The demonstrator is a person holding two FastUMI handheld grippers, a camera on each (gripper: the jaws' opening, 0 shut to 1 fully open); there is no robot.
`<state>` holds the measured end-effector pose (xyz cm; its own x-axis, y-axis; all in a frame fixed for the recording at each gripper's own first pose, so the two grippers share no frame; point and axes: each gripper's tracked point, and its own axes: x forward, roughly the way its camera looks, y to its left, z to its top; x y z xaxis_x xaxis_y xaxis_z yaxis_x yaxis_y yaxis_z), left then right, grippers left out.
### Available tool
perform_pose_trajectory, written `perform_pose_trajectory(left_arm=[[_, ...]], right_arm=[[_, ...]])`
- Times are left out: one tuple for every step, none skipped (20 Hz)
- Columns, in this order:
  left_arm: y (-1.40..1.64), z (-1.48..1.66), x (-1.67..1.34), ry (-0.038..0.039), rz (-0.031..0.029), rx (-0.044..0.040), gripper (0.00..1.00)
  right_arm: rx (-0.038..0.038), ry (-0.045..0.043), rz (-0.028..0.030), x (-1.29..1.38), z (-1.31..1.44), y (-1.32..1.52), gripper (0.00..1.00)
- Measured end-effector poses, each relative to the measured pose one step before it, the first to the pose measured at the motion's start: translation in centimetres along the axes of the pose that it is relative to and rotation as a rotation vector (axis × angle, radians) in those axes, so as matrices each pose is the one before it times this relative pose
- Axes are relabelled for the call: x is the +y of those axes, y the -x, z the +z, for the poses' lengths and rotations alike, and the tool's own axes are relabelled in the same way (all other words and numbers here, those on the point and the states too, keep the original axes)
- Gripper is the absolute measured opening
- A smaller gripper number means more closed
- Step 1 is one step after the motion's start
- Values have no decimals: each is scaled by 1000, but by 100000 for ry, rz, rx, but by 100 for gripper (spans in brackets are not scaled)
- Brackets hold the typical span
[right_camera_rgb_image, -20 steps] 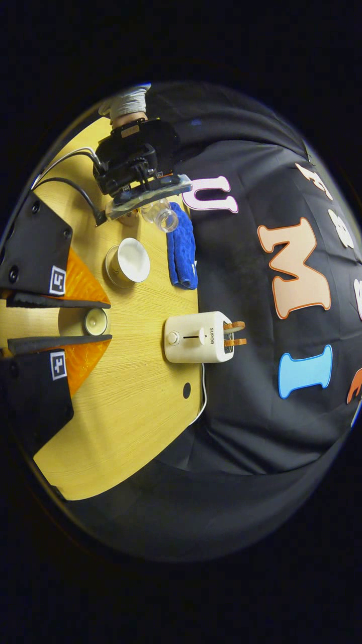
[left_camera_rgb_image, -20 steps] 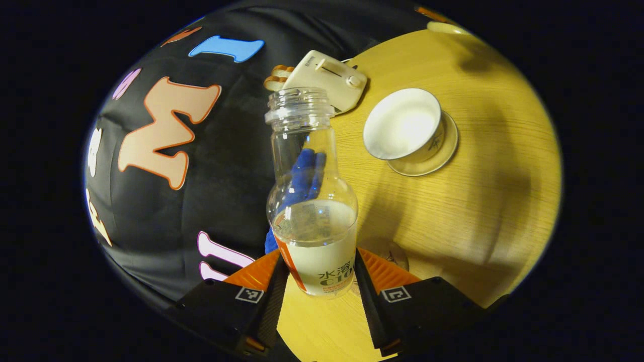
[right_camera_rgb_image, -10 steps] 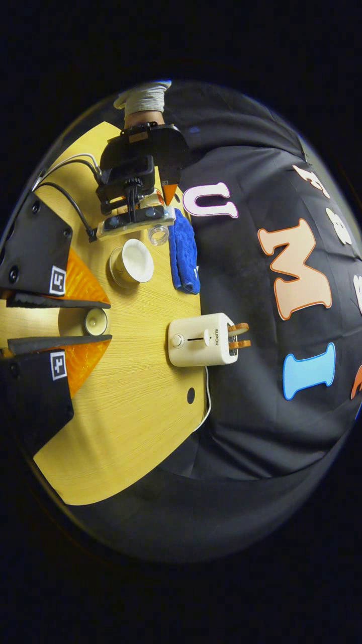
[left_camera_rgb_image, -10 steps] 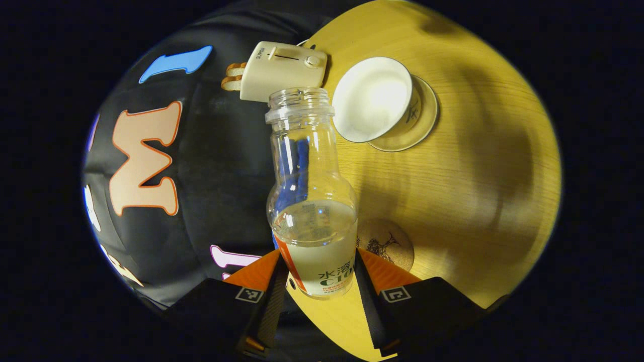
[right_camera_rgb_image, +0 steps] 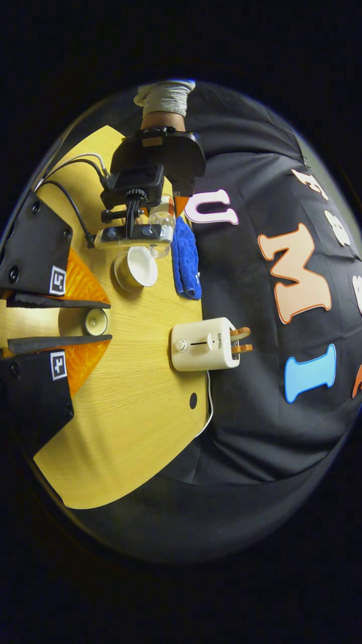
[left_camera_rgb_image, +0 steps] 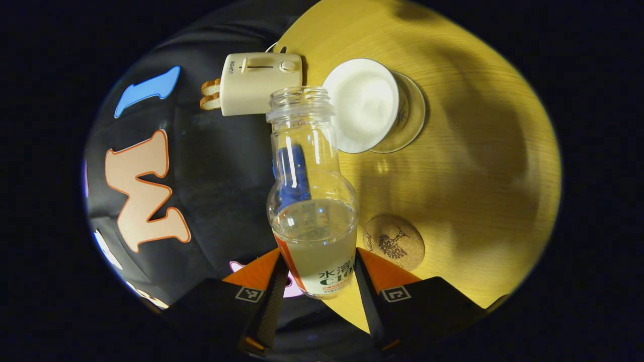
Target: Open the teacup lid with one hand, grasp the water bottle and pour water into the teacup with the other hand; after pouring, place the water bottle on the coaster and then close the teacup lid.
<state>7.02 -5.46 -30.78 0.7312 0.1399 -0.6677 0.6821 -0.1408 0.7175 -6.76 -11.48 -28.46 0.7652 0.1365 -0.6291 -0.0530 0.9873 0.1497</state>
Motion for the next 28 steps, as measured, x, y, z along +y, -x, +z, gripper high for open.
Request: perform_pose_trajectory(left_arm=[[181,-34,85,-1611,179,210,70],[52,-158,81,-1835,-166,846,70],[-95,-259,243,-1791,-193,1526,69],[-124,-173,123,-1978,-266,1165,70],[7,-232,142,-2636,51,1201,70],[164,-304,176,-3115,211,1390,70],[273,-247,11,-2355,-63,629,70],[124,-210,-50,-1714,-569,1072,70],[20,-67,40,-1382,-456,637,69],[37,-97,232,-1468,-37,900,70],[47,-176,120,-1160,-176,579,70],[-88,-136,68,-1246,-190,1047,69],[-83,-87,156,-1559,-21,939,70],[138,-410,368,-2211,625,2198,70],[82,-206,311,-2109,1059,1034,70],[143,62,245,-1056,290,-158,70],[-12,199,159,-470,17,-227,69],[208,36,167,-1200,281,38,69],[188,213,72,-1302,122,-271,69],[80,159,55,-1018,-54,-422,67],[93,163,132,-1047,-214,-311,67],[165,159,139,-937,225,-329,67],[190,70,236,-825,65,-148,66],[267,-66,111,-1002,-320,384,66],[237,-12,271,-1068,400,-224,66],[157,-166,389,-1212,862,500,66],[86,-211,154,-1119,118,674,66],[19,-180,119,-800,-22,456,66]], right_arm=[[-140,189,571,89,-18,7,26],[125,196,462,56,-161,69,26],[-34,221,353,-5,-2,-11,26],[-9,22,353,89,-83,-44,26],[-119,-320,249,-47,-22,24,26],[-37,-391,56,10,-7,-64,24],[-66,-268,161,1,25,-6,26],[31,-63,213,17,-115,34,26],[62,203,170,-4,-20,-70,26],[53,207,152,47,-125,73,26],[-111,137,27,-64,62,41,24],[3,-15,115,-3,-82,150,26],[15,-40,10,-63,37,11,26],[-143,-12,-132,-7,-47,-185,28],[-80,-175,-310,-147,-23,4,26],[-66,-308,-180,-149,-16,76,26],[95,-286,-79,-44,-70,-31,26],[130,-251,-200,-109,-232,-14,27],[87,-459,-143,-99,6,-14,28],[-130,-465,-115,-43,-29,-47,26],[-106,-202,-162,-68,23,-11,26],[-149,-114,-167,-70,-65,1,26],[-63,-270,-219,-174,-27,-53,24],[72,-363,-189,-155,-98,121,26],[10,-301,-230,-53,24,-92,26],[5,-240,-130,-72,-61,-15,28],[29,-208,-187,-103,-20,23,28],[2,-322,7,32,-18,-9,28]])
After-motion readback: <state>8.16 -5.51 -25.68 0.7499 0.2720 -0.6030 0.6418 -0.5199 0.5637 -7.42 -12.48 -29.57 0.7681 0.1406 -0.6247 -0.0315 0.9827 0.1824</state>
